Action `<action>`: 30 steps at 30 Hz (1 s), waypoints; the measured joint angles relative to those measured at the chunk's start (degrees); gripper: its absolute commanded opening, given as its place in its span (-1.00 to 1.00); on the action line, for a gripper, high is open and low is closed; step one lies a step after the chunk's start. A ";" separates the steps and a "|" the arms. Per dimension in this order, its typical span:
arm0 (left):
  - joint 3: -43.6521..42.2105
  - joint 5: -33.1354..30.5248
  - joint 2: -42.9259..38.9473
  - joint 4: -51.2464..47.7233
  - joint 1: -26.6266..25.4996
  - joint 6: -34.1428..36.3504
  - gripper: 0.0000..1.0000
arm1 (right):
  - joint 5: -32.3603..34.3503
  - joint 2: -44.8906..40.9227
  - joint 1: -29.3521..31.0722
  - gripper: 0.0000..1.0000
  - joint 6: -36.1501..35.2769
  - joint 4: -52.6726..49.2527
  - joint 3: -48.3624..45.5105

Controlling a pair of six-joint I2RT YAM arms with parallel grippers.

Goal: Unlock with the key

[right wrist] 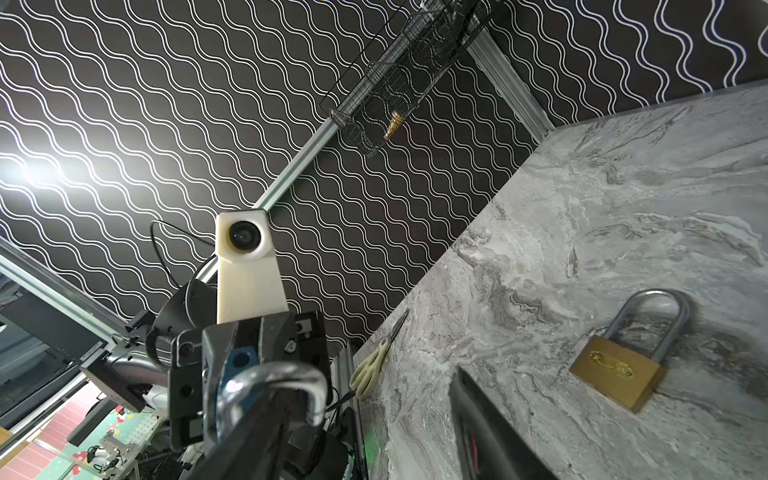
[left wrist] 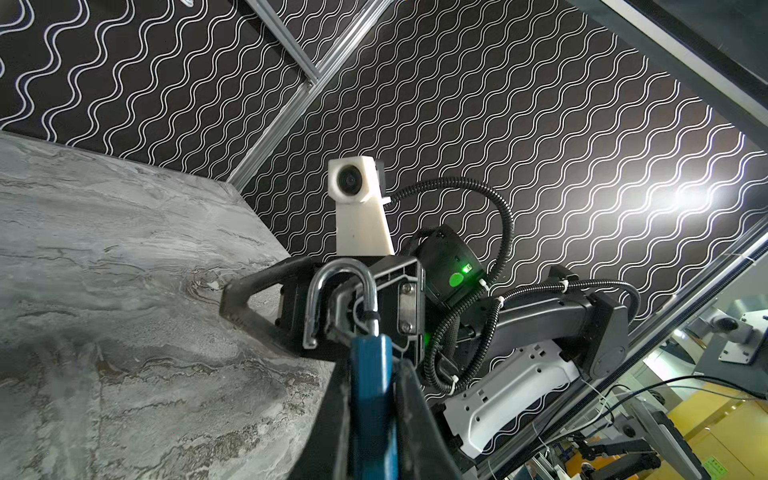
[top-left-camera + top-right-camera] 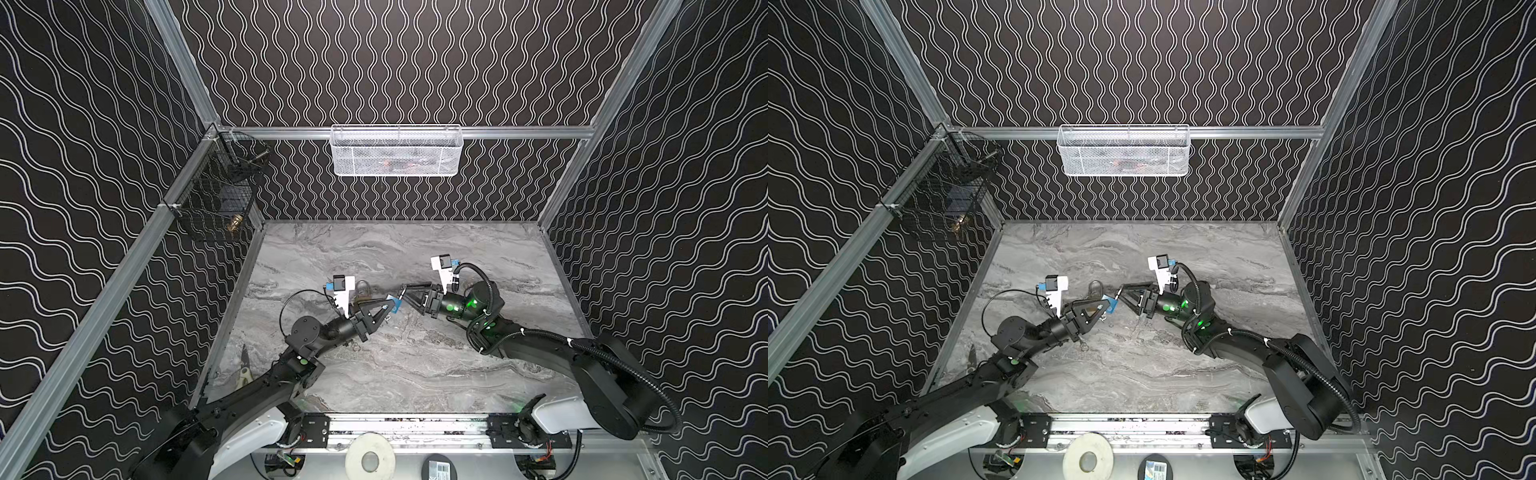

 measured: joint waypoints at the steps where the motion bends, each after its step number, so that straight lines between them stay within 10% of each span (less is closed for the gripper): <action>1: -0.02 0.00 0.15 0.11 0.00 -0.04 -1.00 | 0.39 0.00 0.00 0.23 -0.02 -0.48 0.35; 30: 17.03 -9.64 2.27 -34.42 0.02 20.79 -1.00 | 16.90 -3.80 0.24 0.23 -9.53 -40.57 11.91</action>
